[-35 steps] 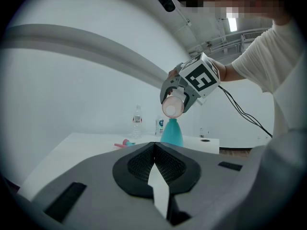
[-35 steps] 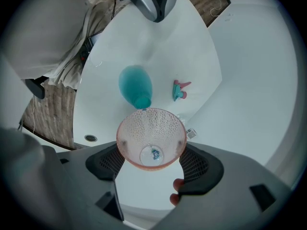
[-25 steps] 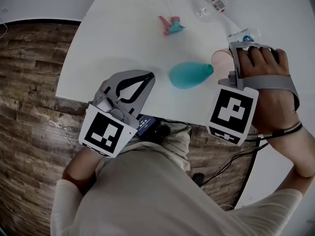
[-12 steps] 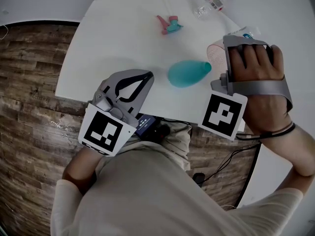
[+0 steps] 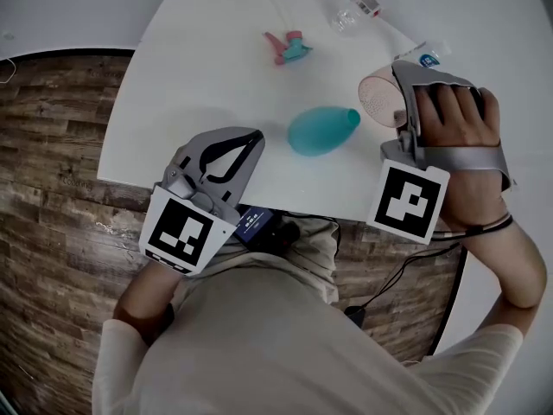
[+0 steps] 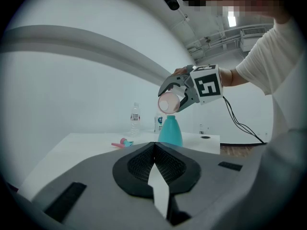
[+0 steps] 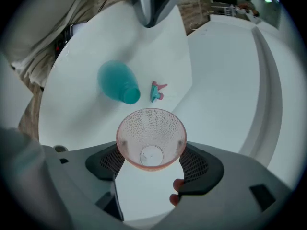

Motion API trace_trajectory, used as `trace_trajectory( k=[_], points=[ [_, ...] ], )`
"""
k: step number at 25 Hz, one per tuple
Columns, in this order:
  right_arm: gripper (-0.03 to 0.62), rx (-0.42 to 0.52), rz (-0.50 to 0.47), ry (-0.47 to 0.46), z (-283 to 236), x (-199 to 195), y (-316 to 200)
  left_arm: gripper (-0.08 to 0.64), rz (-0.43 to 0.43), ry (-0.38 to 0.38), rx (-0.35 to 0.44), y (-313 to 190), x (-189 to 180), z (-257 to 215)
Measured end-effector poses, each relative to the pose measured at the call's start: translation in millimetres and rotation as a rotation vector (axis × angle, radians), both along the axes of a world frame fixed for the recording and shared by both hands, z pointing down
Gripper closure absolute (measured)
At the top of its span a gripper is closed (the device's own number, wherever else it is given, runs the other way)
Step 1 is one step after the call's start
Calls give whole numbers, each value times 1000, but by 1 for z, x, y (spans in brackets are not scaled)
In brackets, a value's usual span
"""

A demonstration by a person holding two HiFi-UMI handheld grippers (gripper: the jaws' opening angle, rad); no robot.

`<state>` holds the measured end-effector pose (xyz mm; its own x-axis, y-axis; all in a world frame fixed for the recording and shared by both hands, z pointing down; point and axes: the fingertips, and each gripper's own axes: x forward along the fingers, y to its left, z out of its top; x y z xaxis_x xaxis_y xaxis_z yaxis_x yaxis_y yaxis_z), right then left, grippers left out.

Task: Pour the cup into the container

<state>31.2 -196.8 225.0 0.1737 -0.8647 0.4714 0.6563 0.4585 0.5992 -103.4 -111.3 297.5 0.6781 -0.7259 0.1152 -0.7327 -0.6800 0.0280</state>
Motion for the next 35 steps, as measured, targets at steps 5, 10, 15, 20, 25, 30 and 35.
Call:
trace_trajectory(
  k=[5, 10, 15, 20, 25, 30, 35],
  points=[
    [229, -52, 114, -368, -10, 20, -16, 549, -3, -1, -3, -4, 5, -1],
    [228, -193, 211, -723, 6, 32, -21, 549, -15, -1, 5, -10, 10, -6],
    [228, -335, 245, -1105, 12, 32, -18, 549, -36, -2, 21, -19, 12, -15],
    [229, -449, 271, -1413, 5, 40, -11, 549, -57, -1, 33, -24, 18, -27],
    [229, -464, 268, -1552, -1, 53, 1, 549, -55, -16, 58, -30, 23, -41],
    [228, -494, 243, -1653, -14, 62, 16, 549, -52, -27, 98, -33, 29, -50],
    [227, -508, 244, -1746, -18, 76, 23, 549, -51, -36, 105, -33, 38, -54]
  ],
)
